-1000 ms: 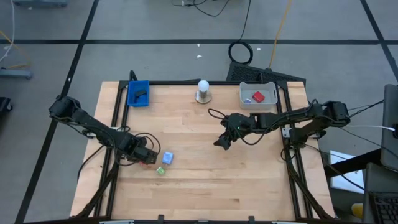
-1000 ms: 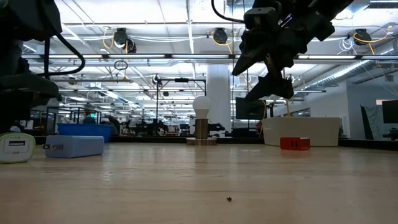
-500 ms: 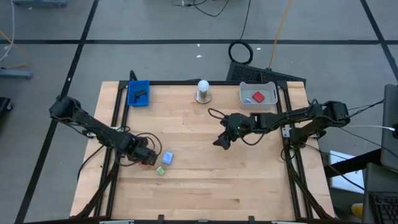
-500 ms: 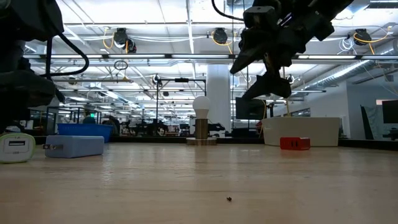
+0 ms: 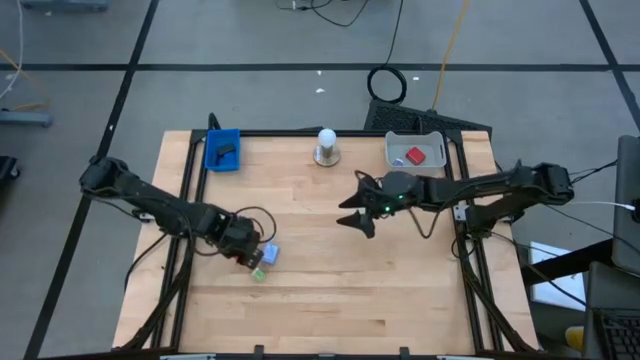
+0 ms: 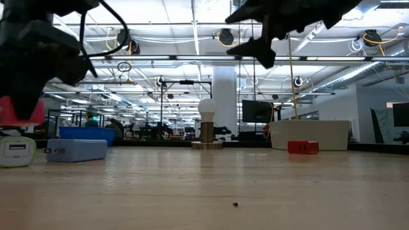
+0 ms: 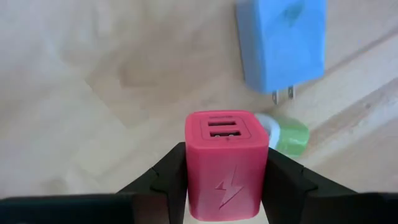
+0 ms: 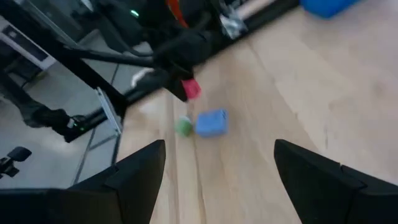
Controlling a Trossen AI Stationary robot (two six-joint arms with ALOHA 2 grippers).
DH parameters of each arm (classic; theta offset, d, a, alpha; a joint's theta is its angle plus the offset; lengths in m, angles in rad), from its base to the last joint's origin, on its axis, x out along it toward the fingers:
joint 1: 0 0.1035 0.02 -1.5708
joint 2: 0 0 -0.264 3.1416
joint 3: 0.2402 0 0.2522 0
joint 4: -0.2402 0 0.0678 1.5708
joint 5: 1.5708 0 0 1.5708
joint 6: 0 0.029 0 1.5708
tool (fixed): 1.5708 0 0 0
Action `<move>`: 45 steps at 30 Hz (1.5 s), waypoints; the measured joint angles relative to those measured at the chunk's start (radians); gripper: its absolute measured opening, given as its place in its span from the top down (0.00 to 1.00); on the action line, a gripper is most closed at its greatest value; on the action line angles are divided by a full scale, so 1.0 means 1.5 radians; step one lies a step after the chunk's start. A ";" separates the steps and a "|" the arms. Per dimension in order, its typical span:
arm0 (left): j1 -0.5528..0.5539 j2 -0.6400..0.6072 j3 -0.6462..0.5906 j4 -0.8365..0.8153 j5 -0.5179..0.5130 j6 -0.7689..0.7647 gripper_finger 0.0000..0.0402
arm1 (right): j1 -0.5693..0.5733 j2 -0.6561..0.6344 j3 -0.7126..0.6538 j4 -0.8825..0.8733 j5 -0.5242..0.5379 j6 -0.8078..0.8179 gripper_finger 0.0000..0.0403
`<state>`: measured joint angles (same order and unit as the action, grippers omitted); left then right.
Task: Pick & Place Office items
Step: Put the pink charger adapter into the gray bin
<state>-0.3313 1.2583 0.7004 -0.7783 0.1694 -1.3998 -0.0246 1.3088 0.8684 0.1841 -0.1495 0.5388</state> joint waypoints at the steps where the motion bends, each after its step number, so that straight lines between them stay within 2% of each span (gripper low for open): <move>1: 0.008 0.000 0.011 -0.023 -0.007 0.015 0.62 | -0.002 -0.013 0.000 -0.002 0.008 -0.004 0.27; 6: 0.061 0.000 0.068 -0.133 -0.047 0.106 0.62 | -0.023 -0.080 0.000 -0.045 0.044 0.004 0.27; 11: 0.115 -0.001 0.133 -0.202 -0.133 0.189 0.62 | -0.052 -0.124 0.000 -0.061 0.046 0.071 0.27; 18: 0.186 -0.001 0.217 -0.217 -0.238 0.337 0.62 | -0.074 -0.135 0.000 -0.087 0.041 0.122 0.27; 22: 0.227 -0.001 0.263 -0.215 -0.245 0.411 0.62 | -0.080 -0.135 0.000 -0.086 0.026 0.100 0.27; 26: 0.270 -0.001 0.307 -0.201 -0.186 0.489 0.62 | -0.080 -0.150 0.000 -0.085 0.011 0.012 0.27; 33: 0.354 -0.001 0.351 -0.138 -0.019 0.567 0.62 | -0.080 -0.191 0.000 -0.086 0.012 -0.153 0.27; 39: 0.419 0.015 0.353 -0.090 0.175 0.599 0.62 | -0.080 -0.218 0.000 -0.085 0.012 -0.291 0.27; 45: 0.437 0.094 0.352 -0.078 0.366 0.642 0.62 | -0.080 -0.220 0.000 -0.087 0.000 -0.366 0.27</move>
<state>0.3237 1.3986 1.2289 -0.8952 0.7182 -0.4366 -0.1444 0.9787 0.8685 0.0541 -0.1499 -0.0099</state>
